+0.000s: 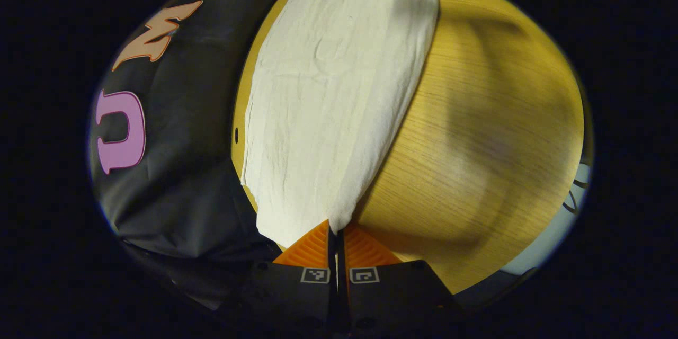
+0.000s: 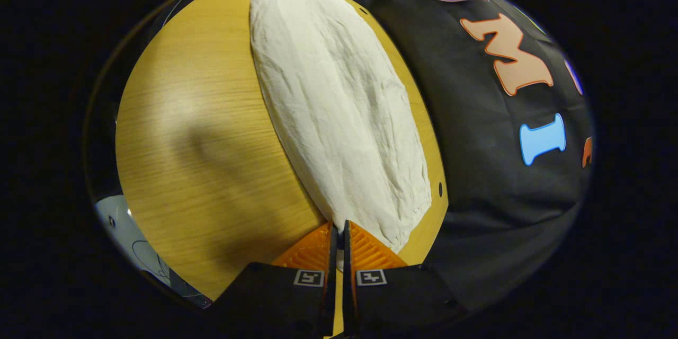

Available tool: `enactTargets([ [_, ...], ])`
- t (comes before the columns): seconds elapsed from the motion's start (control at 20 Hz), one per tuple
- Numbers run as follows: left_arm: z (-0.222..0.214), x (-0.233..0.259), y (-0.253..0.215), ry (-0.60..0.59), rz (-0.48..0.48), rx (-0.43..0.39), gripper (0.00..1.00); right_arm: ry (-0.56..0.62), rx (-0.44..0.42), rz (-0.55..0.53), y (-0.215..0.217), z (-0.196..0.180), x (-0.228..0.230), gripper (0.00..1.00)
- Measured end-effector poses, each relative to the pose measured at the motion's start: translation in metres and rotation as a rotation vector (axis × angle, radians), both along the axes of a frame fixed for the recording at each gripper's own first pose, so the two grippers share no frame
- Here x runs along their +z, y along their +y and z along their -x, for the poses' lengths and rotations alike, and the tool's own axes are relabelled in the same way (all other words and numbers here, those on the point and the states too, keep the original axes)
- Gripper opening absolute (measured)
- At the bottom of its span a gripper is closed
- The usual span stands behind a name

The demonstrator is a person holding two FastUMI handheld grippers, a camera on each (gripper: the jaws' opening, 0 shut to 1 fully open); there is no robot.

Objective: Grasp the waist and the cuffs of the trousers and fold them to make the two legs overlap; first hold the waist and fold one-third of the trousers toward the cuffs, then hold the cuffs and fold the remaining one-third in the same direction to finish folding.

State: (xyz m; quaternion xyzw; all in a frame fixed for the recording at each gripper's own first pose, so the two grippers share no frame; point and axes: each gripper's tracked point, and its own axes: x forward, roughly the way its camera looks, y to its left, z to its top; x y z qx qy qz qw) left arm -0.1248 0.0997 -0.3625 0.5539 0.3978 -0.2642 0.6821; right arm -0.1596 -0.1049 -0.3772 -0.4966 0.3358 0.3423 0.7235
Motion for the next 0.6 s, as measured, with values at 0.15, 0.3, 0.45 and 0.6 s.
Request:
enactTargets([
  [0.15,-0.021,0.024,0.0,-0.07,-0.001,0.05,0.0,-0.067,-0.021,-0.047,0.002,-0.026,0.026,0.06],
  [0.3,-0.049,0.042,-0.001,-0.132,-0.02,0.091,0.0,-0.097,-0.076,-0.113,0.003,-0.052,0.043,0.1],
  [0.45,-0.068,0.059,-0.001,-0.193,-0.013,0.14,0.0,-0.136,-0.078,-0.147,0.004,-0.078,0.054,0.08],
  [0.6,-0.083,0.078,-0.005,-0.247,-0.009,0.153,0.0,-0.17,-0.093,-0.159,0.007,-0.098,0.062,0.08],
])
